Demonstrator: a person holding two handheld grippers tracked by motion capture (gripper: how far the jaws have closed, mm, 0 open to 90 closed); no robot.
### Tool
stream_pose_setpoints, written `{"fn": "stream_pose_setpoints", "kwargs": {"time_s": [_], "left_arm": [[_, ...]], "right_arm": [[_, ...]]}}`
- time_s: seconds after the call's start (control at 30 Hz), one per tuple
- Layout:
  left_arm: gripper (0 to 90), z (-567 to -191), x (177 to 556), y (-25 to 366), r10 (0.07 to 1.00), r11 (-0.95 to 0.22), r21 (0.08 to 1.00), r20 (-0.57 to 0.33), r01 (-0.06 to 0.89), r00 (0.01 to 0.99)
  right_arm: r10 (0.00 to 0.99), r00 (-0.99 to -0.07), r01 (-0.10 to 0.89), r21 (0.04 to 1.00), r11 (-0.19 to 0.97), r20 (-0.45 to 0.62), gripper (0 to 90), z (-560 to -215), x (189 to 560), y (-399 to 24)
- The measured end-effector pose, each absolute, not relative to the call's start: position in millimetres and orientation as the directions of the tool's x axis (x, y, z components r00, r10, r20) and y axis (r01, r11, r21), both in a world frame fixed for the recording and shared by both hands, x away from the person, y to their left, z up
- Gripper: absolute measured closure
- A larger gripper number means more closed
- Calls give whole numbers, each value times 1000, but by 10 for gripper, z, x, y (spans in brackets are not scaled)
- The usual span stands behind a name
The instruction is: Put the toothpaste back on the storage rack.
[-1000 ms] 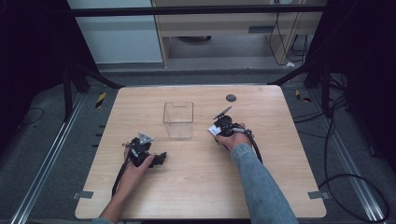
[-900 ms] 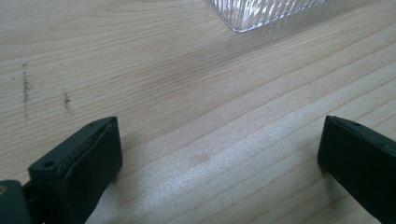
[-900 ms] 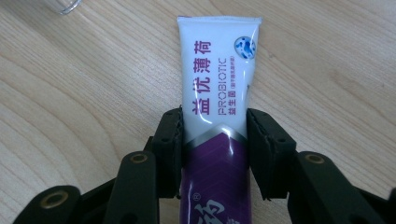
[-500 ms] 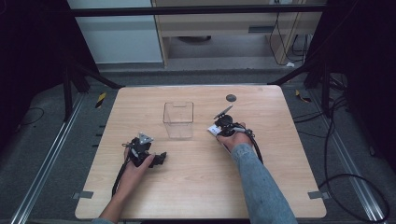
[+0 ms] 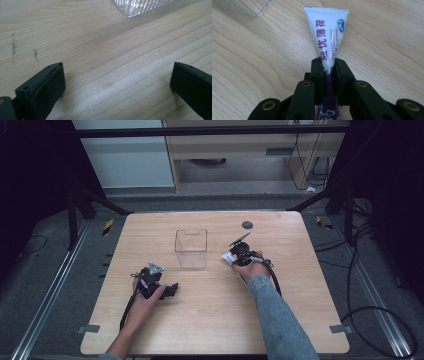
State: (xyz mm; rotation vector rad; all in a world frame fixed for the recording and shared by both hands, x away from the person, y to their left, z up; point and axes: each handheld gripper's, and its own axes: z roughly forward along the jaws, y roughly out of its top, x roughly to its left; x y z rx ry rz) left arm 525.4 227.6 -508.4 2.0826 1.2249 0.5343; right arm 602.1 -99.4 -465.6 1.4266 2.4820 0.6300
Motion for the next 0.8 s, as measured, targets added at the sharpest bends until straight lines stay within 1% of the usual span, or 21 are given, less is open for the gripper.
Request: {"fn": "stream_pose_setpoints", "kwargs": {"time_s": [0.33, 0.63, 0.8], "left_arm": [[0, -5084, 5254, 2276, 878, -348, 712, 18, 610, 479], [0, -5084, 5253, 2276, 878, -348, 712, 18, 610, 479], [0, -5084, 5254, 2276, 877, -349, 711, 19, 610, 479]], "right_arm": [[862, -502, 744, 541, 392, 65, 791, -4516, 5930, -1108], [870, -486, 738, 574, 356, 86, 793, -4428, 5884, -1210], [875, -473, 731, 601, 322, 106, 794, -4318, 5862, -1262]]}}
